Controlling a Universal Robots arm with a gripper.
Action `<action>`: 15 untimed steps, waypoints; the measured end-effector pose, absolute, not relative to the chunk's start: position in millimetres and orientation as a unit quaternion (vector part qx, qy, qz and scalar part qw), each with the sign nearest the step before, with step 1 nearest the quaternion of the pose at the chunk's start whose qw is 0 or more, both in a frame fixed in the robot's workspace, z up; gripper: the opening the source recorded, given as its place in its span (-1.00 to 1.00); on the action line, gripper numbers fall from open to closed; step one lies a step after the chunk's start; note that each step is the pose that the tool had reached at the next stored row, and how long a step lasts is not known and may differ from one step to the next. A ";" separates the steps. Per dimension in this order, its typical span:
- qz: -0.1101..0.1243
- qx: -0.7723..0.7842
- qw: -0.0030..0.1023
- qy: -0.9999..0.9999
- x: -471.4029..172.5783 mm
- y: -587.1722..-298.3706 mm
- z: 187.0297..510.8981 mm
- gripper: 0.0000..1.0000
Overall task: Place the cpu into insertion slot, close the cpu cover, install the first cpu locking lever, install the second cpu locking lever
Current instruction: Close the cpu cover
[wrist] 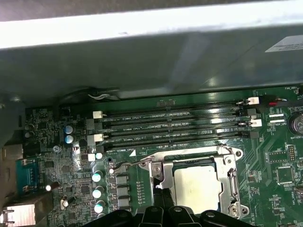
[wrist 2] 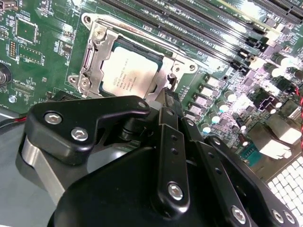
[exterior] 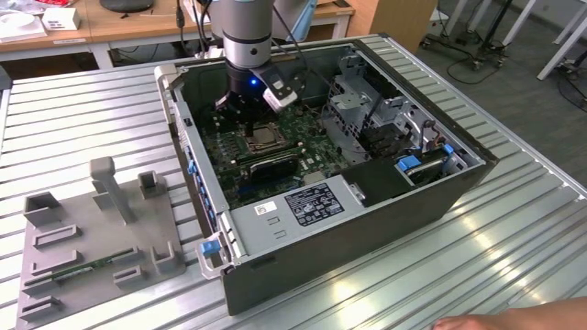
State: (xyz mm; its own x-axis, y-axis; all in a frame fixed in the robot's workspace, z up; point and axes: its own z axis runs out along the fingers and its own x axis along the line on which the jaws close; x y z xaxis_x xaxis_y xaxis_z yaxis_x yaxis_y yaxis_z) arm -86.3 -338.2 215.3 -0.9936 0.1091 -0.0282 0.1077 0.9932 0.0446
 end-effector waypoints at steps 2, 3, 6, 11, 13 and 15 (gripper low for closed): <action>0.022 0.054 0.015 0.998 -86.1 -338.2 214.5 -0.80; 0.021 0.054 0.015 0.998 -86.1 -338.2 213.8 -0.80; 0.021 0.054 0.015 0.998 -86.0 -338.2 210.8 -0.80; 0.020 0.053 0.015 0.998 -85.6 -338.2 207.5 -0.80; 0.020 0.053 0.015 0.998 -85.5 -338.2 204.3 -0.80; 0.020 0.053 0.015 0.998 -85.5 -338.2 203.3 -0.80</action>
